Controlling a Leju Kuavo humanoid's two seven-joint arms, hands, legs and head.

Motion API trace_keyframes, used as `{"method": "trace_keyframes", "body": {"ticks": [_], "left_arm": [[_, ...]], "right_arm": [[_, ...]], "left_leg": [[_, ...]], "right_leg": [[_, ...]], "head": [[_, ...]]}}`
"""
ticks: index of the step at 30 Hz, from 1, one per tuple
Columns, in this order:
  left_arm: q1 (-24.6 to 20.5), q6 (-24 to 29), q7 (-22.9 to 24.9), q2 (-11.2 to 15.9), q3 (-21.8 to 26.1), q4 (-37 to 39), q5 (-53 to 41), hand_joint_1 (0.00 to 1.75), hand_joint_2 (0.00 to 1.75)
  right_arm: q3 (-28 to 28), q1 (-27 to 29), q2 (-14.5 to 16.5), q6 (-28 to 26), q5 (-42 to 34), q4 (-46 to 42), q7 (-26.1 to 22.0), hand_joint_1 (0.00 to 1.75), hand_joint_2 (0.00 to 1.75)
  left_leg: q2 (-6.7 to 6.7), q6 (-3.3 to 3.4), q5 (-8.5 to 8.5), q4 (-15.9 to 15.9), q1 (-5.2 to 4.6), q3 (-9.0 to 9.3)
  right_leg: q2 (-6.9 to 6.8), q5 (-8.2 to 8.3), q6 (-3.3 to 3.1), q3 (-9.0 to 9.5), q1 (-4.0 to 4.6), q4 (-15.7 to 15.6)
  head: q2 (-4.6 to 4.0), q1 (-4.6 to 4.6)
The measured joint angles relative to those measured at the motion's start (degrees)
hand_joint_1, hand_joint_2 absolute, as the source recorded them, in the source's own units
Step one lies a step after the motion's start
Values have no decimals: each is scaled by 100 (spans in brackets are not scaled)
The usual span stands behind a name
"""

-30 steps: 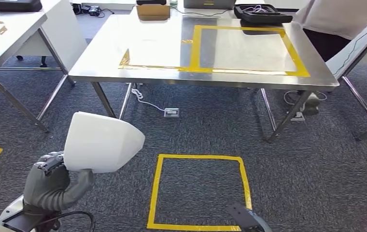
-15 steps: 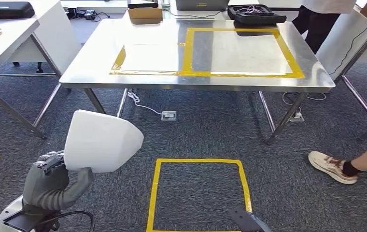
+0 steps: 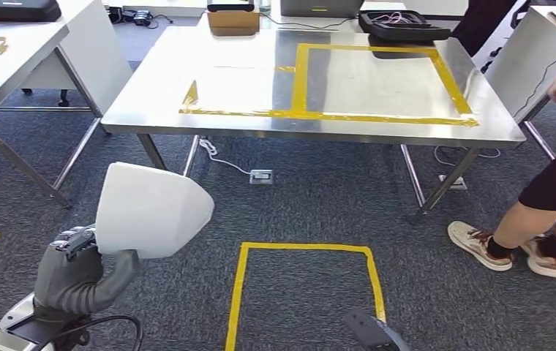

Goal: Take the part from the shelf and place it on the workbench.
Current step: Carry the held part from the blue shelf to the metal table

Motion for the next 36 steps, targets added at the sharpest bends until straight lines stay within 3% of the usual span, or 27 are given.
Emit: {"method": "trace_keyframes", "body": {"ticks": [2, 6, 7, 9, 10, 11, 12, 13, 14, 16, 17, 21, 23, 25, 26, 27, 28, 30, 31, 33, 36], "left_arm": [[-3, -5, 7, -8, -1, 1, 0, 175, 175], [-7, -18, 39, -13, -2, -25, -1, 175, 175], [-4, -17, 49, -13, -2, -37, -2, 175, 175], [13, -18, 71, -13, -2, -48, -5, 175, 175], [25, -18, 81, -11, -2, -49, -9, 175, 175], [34, -18, 87, -10, -2, -49, -13, 175, 175], [39, -18, 89, -10, -2, -51, -15, 175, 175], [40, -19, 90, -9, -2, -57, -17, 175, 175], [40, -20, 91, -9, -2, -63, -19, 175, 175], [42, -23, 94, -9, -2, -73, -20, 175, 175], [46, -25, 95, -9, -2, -77, -20, 175, 175], [60, -27, 96, -14, -2, -108, -21, 175, 175], [61, -29, 96, -21, -1, -125, -22, 175, 175], [68, -30, 96, -25, 0, -125, -22, 175, 175], [73, -31, 96, -27, 0, -124, -24, 175, 175], [77, -31, 96, -29, 0, -123, -27, 175, 175], [79, -32, 96, -32, 0, -123, -30, 175, 175], [77, -33, 96, -39, 0, -123, -35, 175, 175], [75, -33, 96, -43, 0, -123, -37, 175, 175], [73, -33, 96, -46, -1, -124, -38, 175, 175], [72, -34, 97, -48, -2, -127, -40, 175, 175]], "right_arm": [[0, -3, -1, 9, -9, 1, -1, 0, 0], [0, 10, 2, 21, -31, -1, -9, 0, 0], [0, 9, 2, 29, -31, -1, -13, 0, 0], [0, 6, 1, 58, -31, -1, -18, 0, 0], [0, 7, 1, 74, -33, -1, -20, 0, 0], [0, 9, 1, 85, -37, -1, -22, 0, 0], [0, 11, 1, 93, -41, -1, -24, 0, 0], [0, 12, 1, 98, -47, -1, -27, 0, 0], [0, 13, 1, 100, -54, -1, -30, 0, 0], [0, 6, 1, 104, -67, 1, -32, 0, 0], [0, 2, 0, 105, -73, 1, -32, 0, 0], [0, -16, 0, 106, -80, 0, -49, 0, 0], [0, -26, 0, 105, -80, 1, -54, 0, 0], [0, -23, -2, 105, -80, 2, -51, 0, 0], [0, -17, -3, 105, -79, 2, -50, 0, 0], [0, -12, -3, 103, -75, 2, -50, 0, 0], [0, -11, -3, 98, -68, 2, -50, 0, 0], [0, -15, -5, 79, -50, 2, -49, 0, 0], [0, -22, -7, 65, -41, 2, -47, 0, 0], [0, -29, -7, 40, -31, 2, -43, 0, 0], [0, -26, -7, 22, -26, 2, -40, 0, 0]], "left_leg": [[0, -62, -43, -3, -11, 26], [7, -189, -170, 109, -3, 20], [9, -217, -292, 341, 3, -76], [14, -262, -606, 1087, 21, -456], [14, -278, -695, 1407, 28, -654], [14, -287, -677, 1563, 32, -779], [15, -291, -542, 1503, 37, -799], [16, -289, -315, 1237, 42, -714], [18, -283, -63, 845, 46, -564], [16, -246, 192, 217, 38, -292], [11, -217, 203, 77, 30, -232], [4, -66, 148, 4, 27, -179], [22, -5, 127, -26, 40, -133], [32, 23, 91, -26, 37, -106], [31, 26, 69, -25, 36, -84], [26, 20, 44, -25, 35, -52], [22, 11, 14, -25, 36, -7], [14, -25, -58, -18, 25, 83], [11, -52, -95, -10, 14, 107], [7, -110, -144, -9, -7, 113], [12, -185, -176, -24, 3, 138]], "right_leg": [[1, 62, -45, 150, 30, -347], [5, 29, -163, 238, -2, -431], [1, 24, -193, 277, -19, -456], [-7, -15, -226, 326, -19, -461], [-9, -39, -232, 344, -18, -454], [-8, -68, -231, 367, -17, -446], [-5, -100, -225, 399, -17, -440], [0, -135, -214, 443, -18, -434], [3, -174, -196, 488, -18, -431], [12, -246, -137, 546, 0, -414], [14, -268, -105, 551, 8, -412], [7, -359, 24, 529, -2, -333], [2, -606, 78, 253, -11, 204], [1, -866, 104, -226, -12, 995], [1, -871, 108, -403, -12, 1228], [1, -752, 105, -473, -14, 1239], [1, -527, 97, -427, -16, 1023], [0, -30, 66, -143, -11, 264], [1, 89, 35, -12, -4, -49], [4, 89, -31, 94, 12, -300], [10, 49, -114, 116, 5, -336]], "head": [[0, -2], [0, -7], [0, -11], [1, -16], [0, -17], [0, -17], [-1, -16], [-1, -17], [0, -17], [0, -15], [0, -9], [0, 5], [1, 7], [1, 8], [1, 8], [0, 9], [0, 9], [0, 8], [0, 8], [1, 3], [2, -1]]}}
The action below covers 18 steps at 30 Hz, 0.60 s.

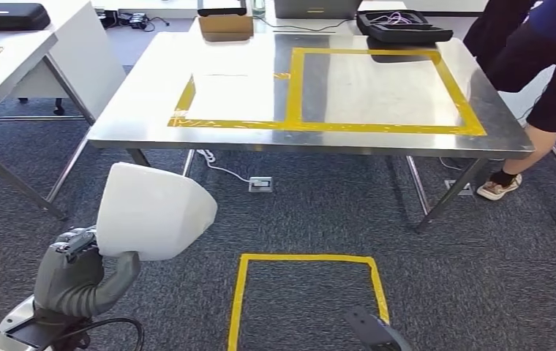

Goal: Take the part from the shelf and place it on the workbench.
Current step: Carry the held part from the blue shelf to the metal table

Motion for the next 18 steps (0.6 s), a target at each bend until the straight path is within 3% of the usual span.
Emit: {"method": "trace_keyframes", "body": {"ticks": [2, 5, 6, 7, 8, 10, 11, 13, 16, 18], "left_arm": [[-7, 1, 0, -1, 0, -8, -1, 175, 175], [4, 1, 0, -1, 0, -5, -4, 175, 175], [13, 2, 0, -1, 0, -1, -7, 175, 175], [18, 2, -1, -1, 0, -1, -10, 175, 175], [22, 2, 0, -1, 0, -5, -17, 175, 175], [23, 2, 0, -1, 0, -28, -29, 175, 175], [23, 2, 1, -1, 0, -41, -35, 175, 175], [34, 2, 2, -2, 2, -64, -44, 175, 175], [55, 4, 7, -4, 6, -107, -59, 175, 175], [62, 6, 8, -8, 8, -133, -64, 175, 175]], "right_arm": [[0, -4, -1, -14, 11, 0, 3, 0, 0], [0, -11, -1, -28, 37, 0, 8, 0, 0], [0, -10, -1, -28, 46, 0, 8, 0, 0], [0, -10, -1, -26, 55, 0, 8, 0, 0], [0, -10, -1, -19, 64, 0, 8, 0, 0], [0, -11, -1, -2, 78, 0, 7, 0, 0], [0, -13, -1, 6, 80, 0, 6, 0, 0], [0, -17, -1, 13, 81, 0, 5, 0, 0], [1, -21, -4, 23, 82, -1, 2, 0, 0], [2, -24, -8, 23, 84, -2, -1, 0, 0]], "left_leg": [[5, -56, -131, 234, 6, -78], [6, -103, -561, 1291, 17, -647], [6, -108, -603, 1561, 18, -831], [6, -106, -526, 1632, 18, -923], [6, -96, -340, 1485, 18, -908], [5, -58, 151, 754, 14, -640], [4, -34, 297, 416, 7, -499], [-4, 18, 356, 115, -13, -377], [-16, 112, 335, 54, -6, -347], [-6, 172, 327, 8, 19, -297]], "right_leg": [[-1, -12, -65, 56, -17, -33], [-12, -77, -133, 144, -16, -44], [-11, -103, -139, 173, -13, -43], [-7, -131, -138, 207, -11, -42], [-1, -162, -132, 251, -11, -41], [10, -235, -103, 352, -7, -40], [15, -274, -77, 384, 2, -31], [17, -318, -16, 402, 13, -26], [9, -368, 84, 405, 8, -6], [2, -560, 151, 232, 0, 369]], "head": [[-1, -3], [-2, -7], [-2, -7], [-1, -8], [-1, -8], [-1, -8], [-1, -9], [-2, -3], [-2, 5], [-2, 6]]}}
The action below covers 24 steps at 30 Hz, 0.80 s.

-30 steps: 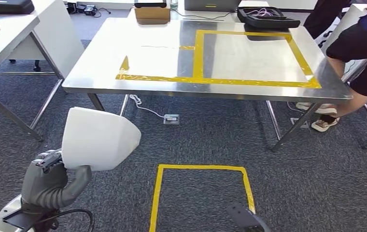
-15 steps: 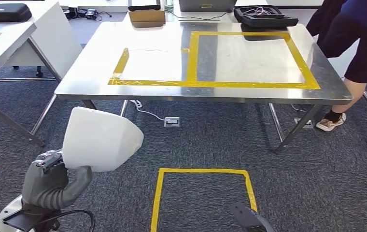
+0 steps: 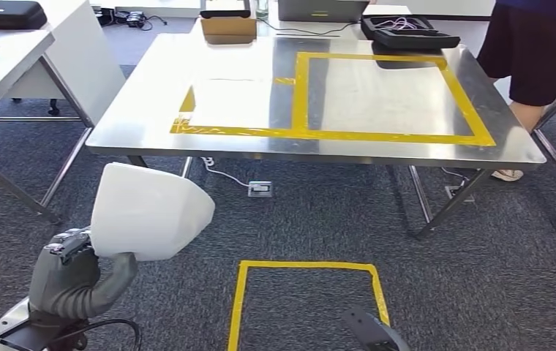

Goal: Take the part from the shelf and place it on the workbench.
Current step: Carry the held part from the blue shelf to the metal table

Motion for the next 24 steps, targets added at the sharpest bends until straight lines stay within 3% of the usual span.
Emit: {"method": "trace_keyframes", "body": {"ticks": [3, 4, 5, 7, 9, 14, 15, 17, 19, 20, 21, 23, 24], "left_arm": [[19, 2, 0, -1, 1, 6, -1, 175, 175], [23, 2, -1, -1, 1, 17, -1, 175, 175], [24, 2, -2, -2, 1, 31, -2, 175, 175], [22, 2, -7, -2, 1, 55, -1, 175, 175], [17, 2, -9, -2, 1, 69, -1, 175, 175], [9, 2, -12, -2, 1, 74, -1, 175, 175], [8, 2, -13, -2, 1, 75, -1, 175, 175], [10, 3, -15, -1, 1, 91, -1, 175, 175], [15, 3, -15, 1, 1, 117, -1, 175, 175], [16, 2, -15, 1, 1, 127, -1, 175, 175], [16, 2, -15, 2, 1, 132, -1, 175, 175], [15, 2, -16, 2, 1, 137, -1, 175, 175], [15, 2, -16, 2, 1, 141, -1, 175, 175]], "right_arm": [[1, 21, -7, -1, -5, 1, 4, 0, 0], [1, 31, -8, -1, -13, 1, 5, 0, 0], [1, 37, -8, -1, -24, 2, 5, 0, 0], [1, 41, -11, -7, -44, 2, 2, 0, 0], [1, 40, -15, -15, -52, 2, -1, 0, 0], [0, 67, -15, -24, -58, 2, -3, 0, 0], [-1, 69, -16, -27, -57, 2, -4, 0, 0], [-2, 74, -16, -31, -56, 2, -4, 0, 0], [-1, 80, -16, -31, -56, 2, -3, 0, 0], [-1, 83, -16, -31, -59, 2, -3, 0, 0], [-1, 84, -16, -31, -63, 2, -3, 0, 0], [-2, 83, -15, -26, -70, 2, -3, 0, 0], [-2, 80, -15, -16, -76, 2, -2, 0, 0]], "left_leg": [[11, 46, -48, -6, 1, 38], [9, 45, -68, -5, 2, 59], [6, 38, -92, -4, 4, 89], [3, 5, -153, 1, 9, 173], [-3, -58, -216, 16, -8, 215], [4, -220, -340, 109, -7, 215], [7, -245, -455, 323, -2, 130], [9, -276, -778, 1044, 6, -237], [9, -286, -900, 1593, 9, -589], [9, -280, -786, 1578, 9, -631], [9, -266, -568, 1340, 8, -561], [0, -220, -109, 567, 2, -250], [-6, -194, 9, 274, -4, -127]], "right_leg": [[-5, -376, 65, -648, -16, 1090], [-5, -340, 75, -781, -22, 1239], [-6, -187, 79, -801, -30, 1162], [-12, 310, 73, -540, -47, 445], [-17, 558, 27, -266, -35, -203], [-9, 512, -174, -147, -25, -391], [-13, 506, -212, -114, -34, -409], [-19, 472, -259, -65, -32, -418], [-18, 431, -272, -23, -24, -418], [-13, 407, -269, 7, -21, -417], [-5, 380, -260, 48, -20, -417], [12, 315, -223, 130, -12, -412], [20, 287, -196, 151, -6, -407]], "head": [[0, 1], [0, 1], [1, 1], [1, 1], [0, -2], [0, -12], [0, -15], [0, -22], [-1, -22], [-1, -22], [0, -22], [0, -22], [0, -22]]}}
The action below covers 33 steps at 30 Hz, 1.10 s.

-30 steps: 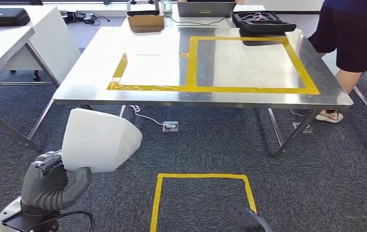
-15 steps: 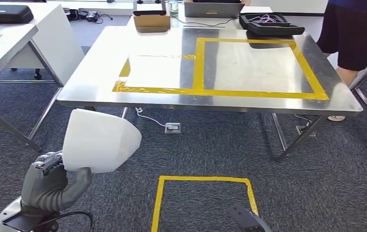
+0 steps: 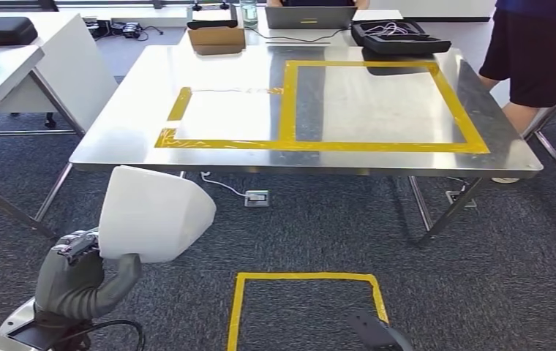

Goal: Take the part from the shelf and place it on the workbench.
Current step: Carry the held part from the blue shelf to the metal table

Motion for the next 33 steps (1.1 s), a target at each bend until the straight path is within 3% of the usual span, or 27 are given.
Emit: {"method": "trace_keyframes", "body": {"ticks": [1, 4, 6, 9, 10, 11, 12, 14, 16, 19, 21, 22, 24, 25, 26, 27, 29, 30, 31, 33], "left_arm": [[3, 0, -1, 1, 0, 4, 0, 175, 175], [22, 0, -4, 4, 0, 11, 2, 175, 175], [30, -2, -9, 2, 1, 13, 8, 175, 175], [44, -17, -13, 0, 2, 44, 15, 175, 175], [48, -21, -12, 1, 2, 61, 15, 175, 175], [50, -25, -11, 0, 2, 76, 16, 175, 175], [50, -31, -9, -1, 2, 87, 17, 175, 175], [49, -55, -1, -1, 2, 99, 24, 175, 175], [50, -75, 7, -1, 2, 104, 35, 175, 175], [49, -91, 9, -1, 1, 113, 56, 175, 175], [47, -94, 8, 1, -1, 122, 73, 175, 175], [48, -94, 8, 1, -1, 128, 83, 175, 175], [55, -94, 7, 1, -2, 153, 95, 175, 175], [60, -94, 7, 2, -2, 172, 99, 175, 175], [64, -94, 7, 2, -2, 190, 101, 175, 175], [65, -94, 7, 2, -2, 203, 104, 175, 175], [62, -94, -1, 2, -2, 218, 111, 175, 175], [61, -93, -5, 3, -2, 224, 114, 175, 175], [61, -92, -10, 3, -2, 233, 117, 175, 175], [62, -83, -20, 5, -2, 249, 120, 175, 175]], "right_arm": [[0, -2, -1, 17, -5, 0, 1, 0, 0], [1, -8, -2, 68, -13, 0, 6, 0, 0], [2, -22, 1, 60, 4, 0, 15, 0, 0], [2, -36, 4, 9, 25, 6, 49, 0, 0], [2, -33, 5, -9, 25, 9, 59, 0, 0], [2, -31, 8, -22, 26, 12, 72, 0, 0], [2, -31, 10, -29, 27, 14, 84, 0, 0], [2, -34, 11, -34, 23, 15, 103, 0, 0], [1, -37, 14, -50, -2, 17, 99, 0, 0], [-2, -23, 20, -74, -14, 20, 75, 0, 0], [-5, -14, 20, -64, -9, 19, 68, 0, 0], [-8, -10, 19, -52, -10, 18, 67, 0, 0], [-11, 1, 18, -34, -16, 19, 68, 0, 0], [-11, 10, 18, -30, -18, 19, 68, 0, 0], [-11, 18, 18, -30, -20, 19, 69, 0, 0], [-12, 26, 18, -30, -23, 19, 70, 0, 0], [-13, 32, 19, -22, -32, 19, 77, 0, 0], [-14, 26, 20, -17, -38, 19, 86, 0, 0], [-16, 16, 20, -14, -43, 20, 95, 0, 0], [-20, -1, 18, -14, -47, 20, 101, 0, 0]], "left_leg": [[-7, 26, 36, -160, -9, 64], [-9, 117, 10, -247, -19, 97], [6, 183, 11, -301, 6, 151], [29, 237, -23, -315, 14, 192], [29, 243, -38, -314, 13, 204], [27, 240, -56, -313, 12, 224], [25, 233, -78, -312, 13, 254], [22, 197, -135, -309, 8, 329], [16, 136, -189, -304, -12, 368], [17, 33, -228, -321, -12, 392], [19, -37, -351, -122, 3, 328], [20, -64, -490, 147, 10, 206], [20, -99, -824, 925, 15, -206], [20, -107, -904, 1234, 17, -394], [20, -108, -869, 1357, 17, -499], [19, -101, -715, 1242, 17, -484], [-52, -72, -245, 489, 21, -180], [-112, -52, -89, 110, 23, -7], [-161, -29, -10, -143, 24, 111], [-165, 36, -31, -273, 6, 183]], "right_leg": [[6, -20, 31, 5, 5, 2], [10, -49, 132, 21, 1, -14], [-2, -181, 196, -69, -1, 209], [-14, -598, 263, -686, -16, 1280], [-15, -632, 274, -871, -20, 1544], [-16, -546, 278, -956, -24, 1598], [-18, -353, 277, -922, -29, 1424], [-32, 117, 255, -605, -34, 644], [-40, 305, 190, -363, -18, 90], [-32, 270, 67, -319, 1, -13], [-32, 264, -11, -271, -11, -46], [-34, 256, -42, -243, -19, -60], [-38, 221, -77, -208, -13, -62], [-38, 204, -83, -193, -10, -61], [-34, 185, -82, -173, -8, -60], [-22, 165, -75, -144, -8, -60], [33, 119, -37, -73, -10, -59], [67, 93, -6, -51, -4, -50], [99, 75, 26, -42, -1, -46], [154, 63, 95, -49, -1, -54]], "head": [[-1, 2], [-1, 6], [0, 9], [0, 13], [1, 12], [1, 13], [1, 13], [1, 12], [1, 10], [0, 9], [1, 2], [0, -2], [1, -7], [1, -7], [1, -7], [0, -7], [0, -8], [0, -8], [1, -7], [1, -4]]}}
